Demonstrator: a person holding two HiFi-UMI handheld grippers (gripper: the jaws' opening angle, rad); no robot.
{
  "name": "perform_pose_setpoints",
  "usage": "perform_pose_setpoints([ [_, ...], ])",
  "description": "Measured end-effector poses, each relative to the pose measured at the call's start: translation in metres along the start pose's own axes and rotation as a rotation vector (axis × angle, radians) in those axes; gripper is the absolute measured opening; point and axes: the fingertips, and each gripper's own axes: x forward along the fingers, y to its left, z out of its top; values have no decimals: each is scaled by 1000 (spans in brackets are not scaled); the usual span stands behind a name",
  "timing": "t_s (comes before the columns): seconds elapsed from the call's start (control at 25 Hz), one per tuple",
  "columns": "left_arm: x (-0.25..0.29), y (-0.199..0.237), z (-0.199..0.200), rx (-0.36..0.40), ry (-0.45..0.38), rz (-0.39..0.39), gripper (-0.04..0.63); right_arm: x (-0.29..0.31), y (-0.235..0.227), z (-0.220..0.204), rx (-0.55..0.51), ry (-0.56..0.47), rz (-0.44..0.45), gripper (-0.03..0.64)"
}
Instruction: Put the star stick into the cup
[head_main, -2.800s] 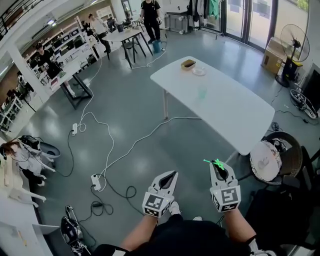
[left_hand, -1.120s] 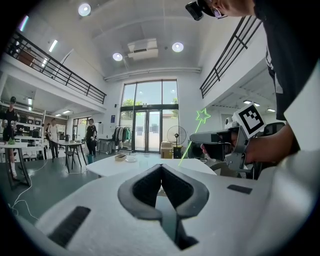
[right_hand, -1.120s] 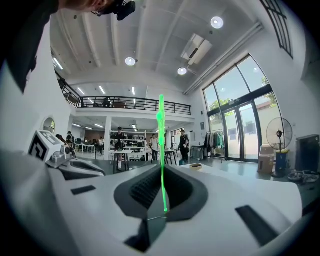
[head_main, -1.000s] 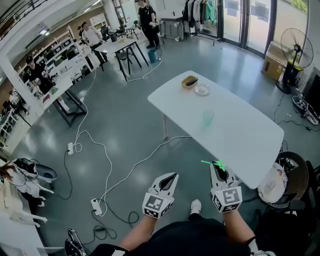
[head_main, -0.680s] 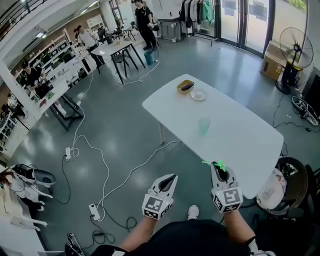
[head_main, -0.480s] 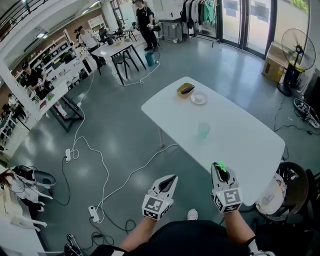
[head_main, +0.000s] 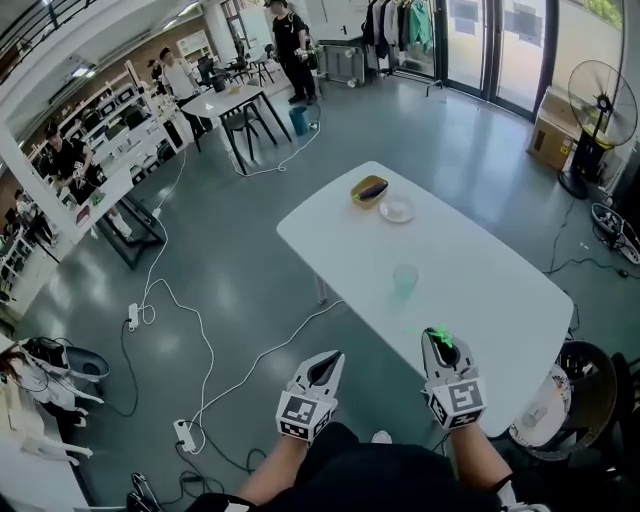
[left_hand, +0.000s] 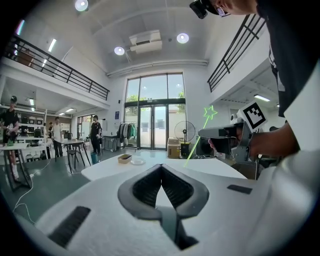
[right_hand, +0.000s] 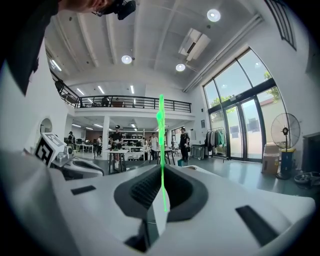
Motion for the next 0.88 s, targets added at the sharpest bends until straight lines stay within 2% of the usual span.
perform_pose_setpoints([
  [0.16, 4, 46, -5, -15, 8, 54, 11, 31, 0, -8, -5, 23, 1, 20],
  [0.28, 13, 74, -11, -27, 17, 52, 11, 61, 2, -10, -7, 31, -8, 20],
  [0.4, 31, 97, -10, -30, 30, 13, 11, 91, 3, 0, 1, 26, -32, 20],
  [0.6, 68, 137, 11, 20, 22, -78, 11, 141, 2, 13, 4, 27, -82, 20],
  [0.88, 100, 185, 25, 43, 13, -173, 11, 183, 0, 15, 21, 37, -171, 20],
])
